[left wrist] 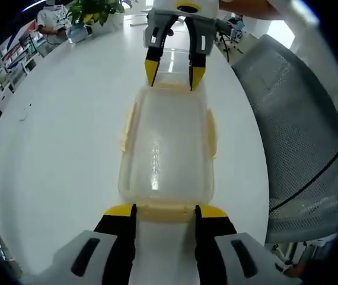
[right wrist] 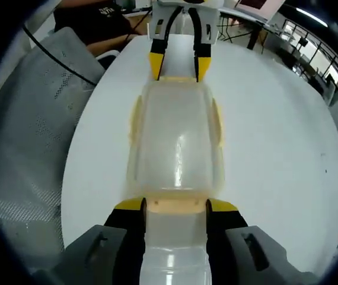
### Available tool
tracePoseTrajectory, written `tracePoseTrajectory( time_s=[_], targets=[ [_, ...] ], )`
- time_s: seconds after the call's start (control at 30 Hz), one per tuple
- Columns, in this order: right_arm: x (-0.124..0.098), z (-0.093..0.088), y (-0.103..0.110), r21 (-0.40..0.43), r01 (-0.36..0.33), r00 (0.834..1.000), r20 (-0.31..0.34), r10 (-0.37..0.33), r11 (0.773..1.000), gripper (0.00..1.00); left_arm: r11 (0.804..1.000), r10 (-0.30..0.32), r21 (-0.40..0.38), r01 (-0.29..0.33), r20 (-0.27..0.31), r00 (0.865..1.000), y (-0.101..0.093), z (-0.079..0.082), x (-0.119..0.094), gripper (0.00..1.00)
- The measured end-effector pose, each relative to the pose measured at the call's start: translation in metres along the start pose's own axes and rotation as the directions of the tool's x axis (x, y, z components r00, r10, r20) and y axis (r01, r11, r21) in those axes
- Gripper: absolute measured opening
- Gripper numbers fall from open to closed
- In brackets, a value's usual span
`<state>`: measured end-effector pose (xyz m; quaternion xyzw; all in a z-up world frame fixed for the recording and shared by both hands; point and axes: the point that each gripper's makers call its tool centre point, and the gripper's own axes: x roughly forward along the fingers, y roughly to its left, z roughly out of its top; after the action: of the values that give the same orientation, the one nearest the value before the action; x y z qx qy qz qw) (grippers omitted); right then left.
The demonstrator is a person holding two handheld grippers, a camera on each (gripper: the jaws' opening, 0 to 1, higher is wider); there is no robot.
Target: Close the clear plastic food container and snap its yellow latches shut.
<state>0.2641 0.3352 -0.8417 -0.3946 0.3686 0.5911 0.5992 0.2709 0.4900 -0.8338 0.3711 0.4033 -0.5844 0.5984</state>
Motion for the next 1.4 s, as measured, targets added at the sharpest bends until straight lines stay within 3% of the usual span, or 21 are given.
tracePoseTrajectory(
  time_s=[0.37, 0.67, 0.83, 1.4],
  targets=[
    [0.0018, -0.0001, -0.0001, 0.003, -0.004, 1.000, -0.005, 0.004, 1.000, 0.37, 0.999, 0.002, 0.036, -0.002, -0.025, 1.000, -0.0002, -0.0012, 0.0001, 0.34],
    [0.0032, 0.0003, -0.0001, 0.008, -0.008, 1.000, -0.006, 0.008, 1.000, 0.37, 0.994, 0.037, 0.105, -0.031, -0.060, 0.997, -0.0002, -0.0030, 0.0013, 0.34],
    [0.0040, 0.0004, -0.0003, 0.032, -0.008, 1.000, -0.002, 0.008, 0.999, 0.37, 0.984, 0.096, 0.155, -0.082, -0.085, 0.992, 0.0040, -0.0035, 0.0037, 0.34],
    [0.0041, 0.0003, -0.0013, 0.035, -0.010, 1.000, 0.004, 0.009, 0.999, 0.35, 0.989, 0.095, 0.122, -0.087, -0.063, 0.994, 0.0060, -0.0034, 0.0035, 0.33]
  ],
)
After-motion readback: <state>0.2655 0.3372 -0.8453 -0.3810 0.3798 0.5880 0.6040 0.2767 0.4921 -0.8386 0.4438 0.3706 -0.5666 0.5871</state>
